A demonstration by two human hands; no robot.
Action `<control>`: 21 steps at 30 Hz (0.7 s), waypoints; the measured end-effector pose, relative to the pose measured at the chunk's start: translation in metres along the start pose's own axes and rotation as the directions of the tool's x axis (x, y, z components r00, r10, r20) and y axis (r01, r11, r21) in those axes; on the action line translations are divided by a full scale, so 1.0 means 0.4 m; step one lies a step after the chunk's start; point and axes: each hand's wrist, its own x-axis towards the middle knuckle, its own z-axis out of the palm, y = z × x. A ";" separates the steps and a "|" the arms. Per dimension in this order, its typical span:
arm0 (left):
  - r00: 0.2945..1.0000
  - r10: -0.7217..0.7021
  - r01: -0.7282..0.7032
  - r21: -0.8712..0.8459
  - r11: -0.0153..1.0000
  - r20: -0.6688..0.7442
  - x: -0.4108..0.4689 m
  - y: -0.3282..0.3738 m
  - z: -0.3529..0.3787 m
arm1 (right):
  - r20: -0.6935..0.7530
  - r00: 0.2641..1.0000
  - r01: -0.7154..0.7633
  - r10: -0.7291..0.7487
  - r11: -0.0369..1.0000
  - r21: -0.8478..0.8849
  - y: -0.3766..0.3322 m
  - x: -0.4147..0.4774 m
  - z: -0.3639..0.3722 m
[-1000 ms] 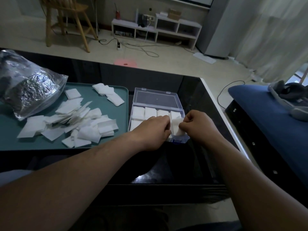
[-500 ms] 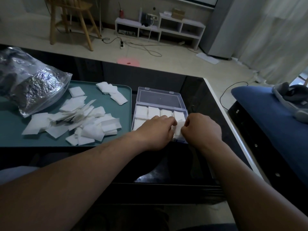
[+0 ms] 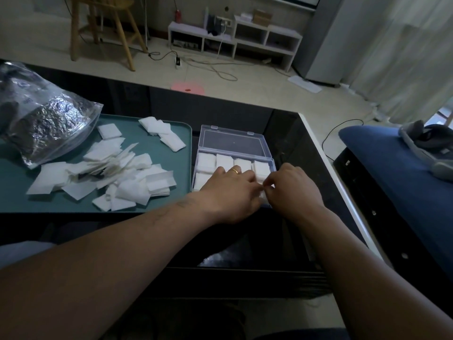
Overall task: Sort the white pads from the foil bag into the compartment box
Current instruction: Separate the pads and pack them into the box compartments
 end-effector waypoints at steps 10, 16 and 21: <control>0.989 -0.054 0.033 -0.148 0.988 -0.141 -0.031 -0.038 -0.052 | -0.170 0.985 0.002 0.039 0.973 0.232 -0.073 0.002 -0.025; 0.949 -0.191 0.112 -0.301 0.947 -0.250 -0.143 -0.190 -0.144 | -0.138 0.989 0.099 -0.048 0.913 0.395 -0.238 0.038 -0.067; 0.858 -0.438 0.270 -0.489 0.830 -0.269 -0.294 -0.367 -0.219 | -0.096 0.978 0.209 -0.185 0.874 0.439 -0.426 0.074 -0.076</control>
